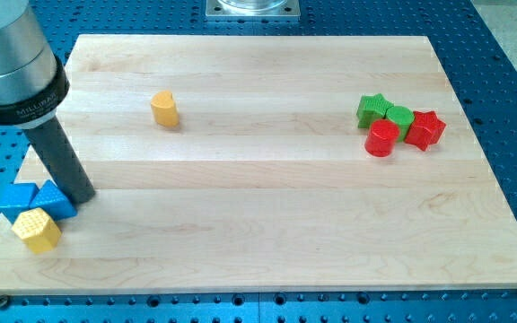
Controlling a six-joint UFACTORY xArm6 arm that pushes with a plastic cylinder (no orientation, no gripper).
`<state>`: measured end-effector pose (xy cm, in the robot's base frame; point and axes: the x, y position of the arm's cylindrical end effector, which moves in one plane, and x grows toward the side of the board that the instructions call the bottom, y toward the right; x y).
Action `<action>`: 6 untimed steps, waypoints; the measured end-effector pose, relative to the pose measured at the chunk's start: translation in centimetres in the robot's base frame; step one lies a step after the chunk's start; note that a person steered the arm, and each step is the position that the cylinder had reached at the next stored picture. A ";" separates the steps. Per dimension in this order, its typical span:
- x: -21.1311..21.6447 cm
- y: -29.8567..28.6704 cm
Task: Move the yellow heart into the blue triangle
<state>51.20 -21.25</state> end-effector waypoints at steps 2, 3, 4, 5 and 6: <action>-4.5 11.7; -9.5 16.2; -12.8 14.7; -13.1 8.2; -14.9 5.9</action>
<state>36.27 -15.39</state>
